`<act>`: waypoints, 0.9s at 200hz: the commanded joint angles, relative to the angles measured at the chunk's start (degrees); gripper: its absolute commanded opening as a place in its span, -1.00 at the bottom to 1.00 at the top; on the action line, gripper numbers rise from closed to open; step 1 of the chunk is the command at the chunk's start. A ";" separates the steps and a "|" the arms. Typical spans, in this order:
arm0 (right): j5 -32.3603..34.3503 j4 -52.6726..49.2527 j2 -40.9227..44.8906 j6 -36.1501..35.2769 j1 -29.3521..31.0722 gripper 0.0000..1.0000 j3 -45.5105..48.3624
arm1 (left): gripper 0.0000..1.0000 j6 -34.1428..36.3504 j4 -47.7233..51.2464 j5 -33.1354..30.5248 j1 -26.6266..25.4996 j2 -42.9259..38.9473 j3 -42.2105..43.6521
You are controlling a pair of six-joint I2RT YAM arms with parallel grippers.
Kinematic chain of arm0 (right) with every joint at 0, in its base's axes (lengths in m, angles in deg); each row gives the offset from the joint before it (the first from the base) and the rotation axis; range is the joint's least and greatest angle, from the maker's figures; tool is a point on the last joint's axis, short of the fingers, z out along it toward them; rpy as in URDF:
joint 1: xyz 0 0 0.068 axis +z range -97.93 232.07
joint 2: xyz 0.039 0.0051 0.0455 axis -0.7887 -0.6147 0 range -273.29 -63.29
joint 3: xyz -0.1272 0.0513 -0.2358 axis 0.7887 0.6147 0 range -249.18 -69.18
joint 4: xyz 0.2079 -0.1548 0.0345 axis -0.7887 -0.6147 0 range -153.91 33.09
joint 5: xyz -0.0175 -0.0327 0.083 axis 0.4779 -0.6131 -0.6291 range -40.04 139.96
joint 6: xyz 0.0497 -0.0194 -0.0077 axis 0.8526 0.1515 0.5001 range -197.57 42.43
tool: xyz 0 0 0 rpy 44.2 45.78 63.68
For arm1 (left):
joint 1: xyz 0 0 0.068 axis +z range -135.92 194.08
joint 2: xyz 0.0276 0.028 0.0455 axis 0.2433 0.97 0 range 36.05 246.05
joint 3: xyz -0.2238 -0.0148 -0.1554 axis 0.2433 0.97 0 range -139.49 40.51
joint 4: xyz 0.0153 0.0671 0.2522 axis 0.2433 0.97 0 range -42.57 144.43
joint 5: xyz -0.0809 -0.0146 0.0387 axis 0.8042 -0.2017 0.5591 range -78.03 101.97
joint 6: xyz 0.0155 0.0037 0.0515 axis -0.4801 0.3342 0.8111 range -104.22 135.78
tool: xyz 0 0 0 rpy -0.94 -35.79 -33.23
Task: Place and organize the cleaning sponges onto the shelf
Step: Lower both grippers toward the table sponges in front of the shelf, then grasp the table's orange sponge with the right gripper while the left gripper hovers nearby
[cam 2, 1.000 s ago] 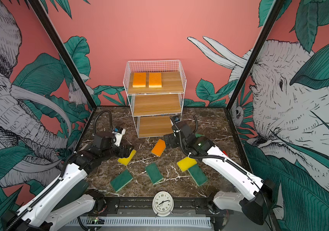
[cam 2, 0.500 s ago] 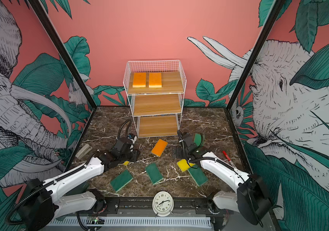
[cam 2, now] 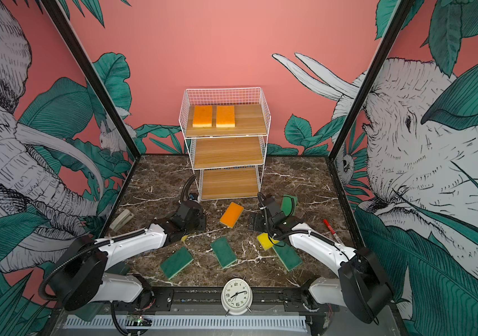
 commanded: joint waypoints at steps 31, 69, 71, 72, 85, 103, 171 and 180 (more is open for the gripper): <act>-1.98 4.81 -1.04 0.85 0.24 0.81 2.23 | -0.37 -3.04 -7.27 -1.26 -4.82 10.11 -4.94; -2.02 5.09 0.55 0.81 0.20 0.80 4.07 | -0.37 -5.77 -9.51 -0.77 -6.38 15.78 -7.52; -1.98 4.98 0.72 0.78 0.23 0.81 4.13 | -0.37 -5.82 -9.57 -0.78 -6.48 15.97 -7.60; -1.95 4.94 0.76 0.77 0.24 0.80 4.16 | -0.37 -5.85 -9.54 -0.77 -6.53 16.01 -7.59; -1.43 4.61 1.51 0.65 0.24 0.80 4.63 | -0.37 -5.95 -9.04 -0.72 -6.88 16.87 -8.26; -0.80 4.90 2.07 0.35 0.23 0.81 5.38 | -0.38 -5.71 -8.15 0.23 -7.40 17.74 -9.06; -1.84 9.27 -1.44 -0.93 0.24 0.82 5.19 | -0.39 -2.30 -8.28 5.59 -11.05 20.25 -12.47; -2.23 9.84 -2.17 -1.42 0.32 0.82 4.92 | -0.39 -1.66 -8.84 6.95 -11.23 20.23 -12.83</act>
